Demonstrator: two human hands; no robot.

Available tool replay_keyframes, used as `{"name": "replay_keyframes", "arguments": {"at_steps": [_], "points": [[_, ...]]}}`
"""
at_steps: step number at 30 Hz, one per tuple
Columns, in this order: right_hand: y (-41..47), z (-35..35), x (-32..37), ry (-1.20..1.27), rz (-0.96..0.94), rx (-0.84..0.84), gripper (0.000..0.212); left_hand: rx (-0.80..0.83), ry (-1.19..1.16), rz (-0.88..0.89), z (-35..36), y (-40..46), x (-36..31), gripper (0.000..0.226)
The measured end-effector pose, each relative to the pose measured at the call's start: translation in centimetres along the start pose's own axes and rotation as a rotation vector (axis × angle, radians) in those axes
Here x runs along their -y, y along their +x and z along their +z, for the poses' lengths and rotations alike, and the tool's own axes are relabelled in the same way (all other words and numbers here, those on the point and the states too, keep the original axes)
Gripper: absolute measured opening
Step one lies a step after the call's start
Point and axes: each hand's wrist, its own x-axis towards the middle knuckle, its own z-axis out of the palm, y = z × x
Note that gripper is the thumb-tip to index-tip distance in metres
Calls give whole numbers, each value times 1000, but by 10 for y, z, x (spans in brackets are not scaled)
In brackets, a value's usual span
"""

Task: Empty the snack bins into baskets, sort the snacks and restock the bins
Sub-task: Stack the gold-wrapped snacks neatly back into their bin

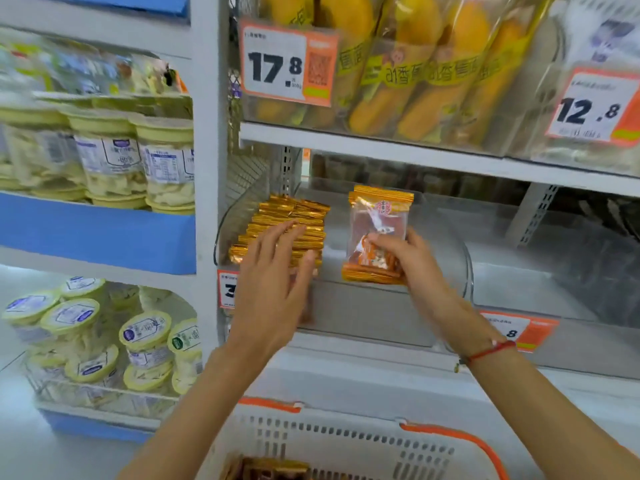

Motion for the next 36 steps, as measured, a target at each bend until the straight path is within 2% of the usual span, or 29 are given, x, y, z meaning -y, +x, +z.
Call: {"name": "replay_keyframes", "arguments": {"at_steps": [2, 5, 11, 14, 16, 18, 20, 22, 24, 29, 36], "points": [[35, -7, 0, -46, 17, -34, 54, -4, 201, 52, 2, 11, 27, 53], [77, -15, -11, -209, 20, -7, 38, -48, 343, 134, 7, 13, 48, 46], [166, -4, -56, -486, 121, -19, 65, -171, 363, 156, 16, 12, 47, 39], [197, 4, -68, -555, 180, 46, 59, -186, 381, 163, 17, 11, 47, 39], [204, 9, -74, -530, 232, 116, 48, -203, 387, 168, 18, 12, 48, 38], [204, 10, -81, -485, 246, 116, 42, -219, 390, 170, 19, 12, 48, 39], [205, 8, -88, -508, 169, 23, 41, -241, 395, 174, 21, 12, 48, 39], [205, 4, -93, -572, 96, -62, 52, -252, 396, 178, 21, 12, 48, 38], [204, 4, -95, -582, 110, -112, 52, -256, 404, 175, 21, 11, 47, 37], [205, 20, -95, -426, 160, -66, 23, -250, 416, 158, 21, 10, 45, 36], [207, 17, -99, -501, 97, -78, 33, -261, 411, 154, 22, 10, 45, 34]]}}
